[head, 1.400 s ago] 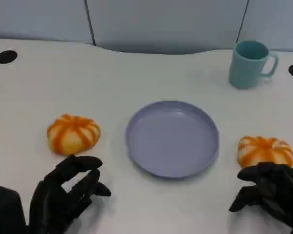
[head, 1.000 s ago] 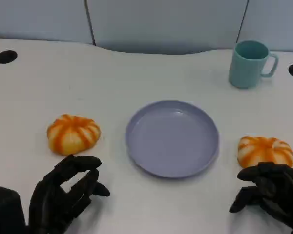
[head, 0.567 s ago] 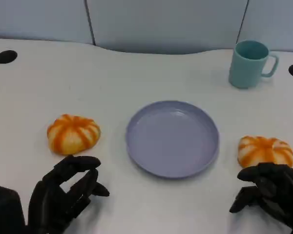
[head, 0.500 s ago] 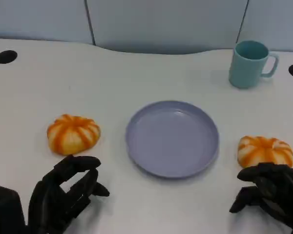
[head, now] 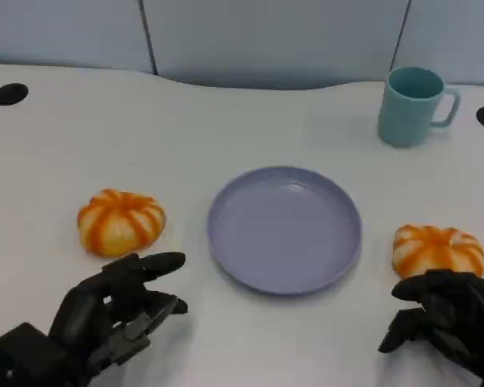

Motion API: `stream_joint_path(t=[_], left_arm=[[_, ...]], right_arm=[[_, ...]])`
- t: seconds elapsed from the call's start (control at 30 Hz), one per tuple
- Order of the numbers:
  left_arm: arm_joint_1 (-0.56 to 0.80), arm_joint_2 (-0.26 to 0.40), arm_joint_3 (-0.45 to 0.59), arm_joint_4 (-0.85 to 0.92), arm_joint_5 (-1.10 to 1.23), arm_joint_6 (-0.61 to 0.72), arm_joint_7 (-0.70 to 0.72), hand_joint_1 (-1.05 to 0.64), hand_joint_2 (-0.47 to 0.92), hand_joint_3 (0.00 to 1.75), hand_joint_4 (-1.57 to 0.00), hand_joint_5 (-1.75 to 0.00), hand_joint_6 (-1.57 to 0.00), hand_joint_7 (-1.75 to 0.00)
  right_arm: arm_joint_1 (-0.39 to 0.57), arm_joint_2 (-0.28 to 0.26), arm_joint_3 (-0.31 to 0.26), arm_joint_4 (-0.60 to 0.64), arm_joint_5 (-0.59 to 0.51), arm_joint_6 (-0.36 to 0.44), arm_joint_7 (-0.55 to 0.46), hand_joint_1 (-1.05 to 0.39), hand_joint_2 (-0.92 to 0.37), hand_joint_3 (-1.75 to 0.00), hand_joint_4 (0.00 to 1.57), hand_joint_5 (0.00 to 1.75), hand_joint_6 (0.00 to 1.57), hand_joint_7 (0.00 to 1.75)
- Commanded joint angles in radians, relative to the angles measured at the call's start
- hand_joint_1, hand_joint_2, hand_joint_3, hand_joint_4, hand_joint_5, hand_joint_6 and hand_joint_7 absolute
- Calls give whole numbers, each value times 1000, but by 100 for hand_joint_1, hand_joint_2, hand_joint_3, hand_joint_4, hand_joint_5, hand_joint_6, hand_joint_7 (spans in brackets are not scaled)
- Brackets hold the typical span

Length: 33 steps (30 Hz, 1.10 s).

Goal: Grasp the bread from the table and place it into the plate.

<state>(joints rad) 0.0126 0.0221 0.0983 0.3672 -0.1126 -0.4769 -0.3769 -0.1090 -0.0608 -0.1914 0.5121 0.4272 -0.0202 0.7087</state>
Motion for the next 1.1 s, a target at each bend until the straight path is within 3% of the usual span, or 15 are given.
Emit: stream_joint_path(t=[0.03,0.37,0.6,0.83,1.1], left_arm=[[-22,62,-9,31,92,-113,53,-40,92,12,-50,-61,-56,0],[-117,250,-45,7,513,-219,318,-51,91,2,-18,-31,-32,0],[-161,334,-112,-144,841,-10,484,-68,90,0,-7,-18,-20,0],[-230,396,-200,-195,981,173,448,-77,92,2,0,-10,-13,-1],[-391,433,-323,-60,1006,345,270,-83,92,3,-1,-4,-5,0]], right_arm=[[5,-4,2,-13,-6,-11,-8,-97,-69,0,153,46,156,0],[-2,8,14,-16,-14,-7,-33,-98,-68,0,152,46,157,1],[-6,7,14,-8,-17,-5,-32,-98,-68,0,151,46,156,1],[-8,10,10,-2,-13,-7,-25,-96,-69,0,151,47,156,1],[-6,9,10,-3,-13,-10,-20,-97,-68,0,151,47,156,1]])
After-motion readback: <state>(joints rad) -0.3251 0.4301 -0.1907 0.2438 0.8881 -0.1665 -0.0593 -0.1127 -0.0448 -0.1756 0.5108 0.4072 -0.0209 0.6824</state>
